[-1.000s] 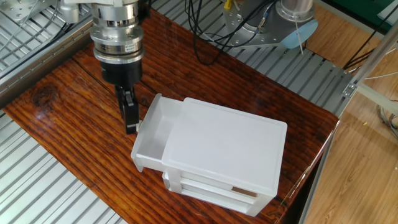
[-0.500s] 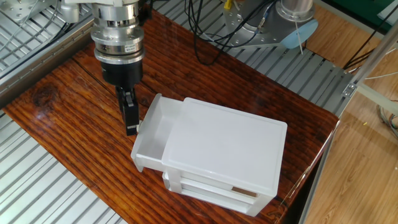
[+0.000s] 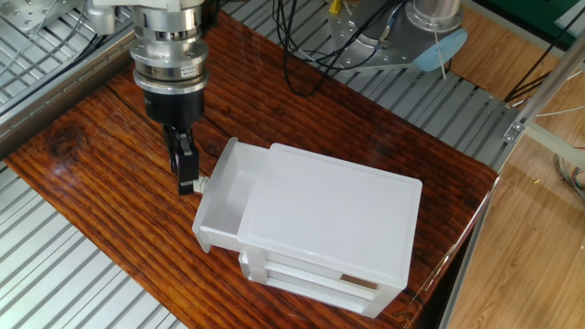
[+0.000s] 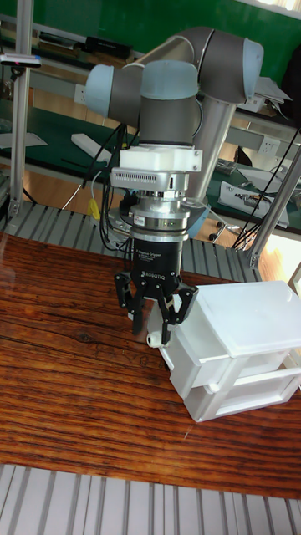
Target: Use the gripper to push and close the drawer
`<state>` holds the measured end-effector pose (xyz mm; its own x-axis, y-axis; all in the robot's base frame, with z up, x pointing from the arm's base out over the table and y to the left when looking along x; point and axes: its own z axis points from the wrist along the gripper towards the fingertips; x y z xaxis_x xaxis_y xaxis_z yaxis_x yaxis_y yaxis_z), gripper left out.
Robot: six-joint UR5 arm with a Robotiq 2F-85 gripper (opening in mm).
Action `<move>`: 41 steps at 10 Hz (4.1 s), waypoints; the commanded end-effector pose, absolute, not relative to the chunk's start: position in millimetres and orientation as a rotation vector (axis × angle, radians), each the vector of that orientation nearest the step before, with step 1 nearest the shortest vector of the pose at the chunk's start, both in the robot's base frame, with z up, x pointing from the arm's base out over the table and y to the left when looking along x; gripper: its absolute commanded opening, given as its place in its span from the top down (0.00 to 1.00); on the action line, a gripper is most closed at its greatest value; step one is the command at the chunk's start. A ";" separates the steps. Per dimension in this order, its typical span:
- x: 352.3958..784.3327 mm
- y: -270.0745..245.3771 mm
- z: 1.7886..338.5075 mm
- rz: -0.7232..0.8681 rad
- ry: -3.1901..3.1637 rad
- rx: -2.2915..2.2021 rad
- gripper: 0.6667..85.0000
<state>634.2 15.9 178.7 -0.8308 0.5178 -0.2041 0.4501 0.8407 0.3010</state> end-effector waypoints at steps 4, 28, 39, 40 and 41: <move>600.5 7.2 228.4 0.216 2.872 0.754 0.97; 635.0 35.5 179.6 0.275 2.753 1.028 1.00; 627.8 53.1 184.6 0.310 2.759 1.036 1.00; 627.8 54.5 183.9 0.311 2.758 1.035 1.00; 628.3 54.7 182.9 0.312 2.756 1.035 1.00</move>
<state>628.3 50.1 181.9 -0.7442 0.6602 -0.1011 0.6245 0.7415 0.2454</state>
